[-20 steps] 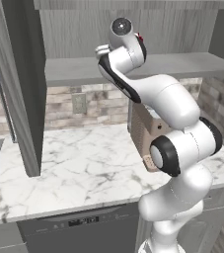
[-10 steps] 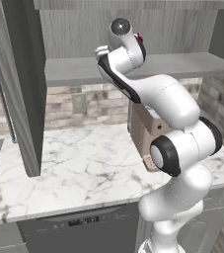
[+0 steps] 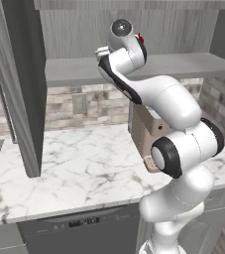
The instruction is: Take 2 condiments from the cabinet and move them on the counter near the stove.Make sure the condiments are lined up with each other, next to each other.
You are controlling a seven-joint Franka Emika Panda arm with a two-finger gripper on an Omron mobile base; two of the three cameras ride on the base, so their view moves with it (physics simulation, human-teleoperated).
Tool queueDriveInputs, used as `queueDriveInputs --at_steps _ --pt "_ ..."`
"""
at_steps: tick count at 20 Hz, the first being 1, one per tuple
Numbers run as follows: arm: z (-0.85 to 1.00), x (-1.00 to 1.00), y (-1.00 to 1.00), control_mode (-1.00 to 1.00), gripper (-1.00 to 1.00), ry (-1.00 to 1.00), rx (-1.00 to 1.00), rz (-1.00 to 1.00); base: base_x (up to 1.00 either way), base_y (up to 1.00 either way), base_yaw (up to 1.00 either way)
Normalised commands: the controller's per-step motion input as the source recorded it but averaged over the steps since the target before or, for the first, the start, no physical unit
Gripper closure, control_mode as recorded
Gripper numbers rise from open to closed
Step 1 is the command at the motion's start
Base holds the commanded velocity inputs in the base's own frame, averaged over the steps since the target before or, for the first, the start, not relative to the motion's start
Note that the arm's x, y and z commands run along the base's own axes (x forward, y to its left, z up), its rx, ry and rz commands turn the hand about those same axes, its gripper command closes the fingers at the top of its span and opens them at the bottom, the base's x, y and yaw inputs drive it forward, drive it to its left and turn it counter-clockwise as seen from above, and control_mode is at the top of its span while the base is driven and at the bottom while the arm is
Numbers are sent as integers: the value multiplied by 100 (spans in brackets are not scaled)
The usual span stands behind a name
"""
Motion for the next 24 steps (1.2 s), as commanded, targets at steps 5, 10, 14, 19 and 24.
queueDriveInputs --at_steps 5,10,14,19,24 --pt "-13 -1 0 -100 100 -1 0 0 0 0 0" --pt "-25 -39 -2 -100 100 -6 0 0 0 0 0" --pt "-36 -79 0 -100 100 -14 -3 0 0 0 0" --pt "-13 -95 0 -100 100 -10 -2 0 0 0 0" --pt "26 -100 -7 -100 100 -11 3 0 0 0 0"
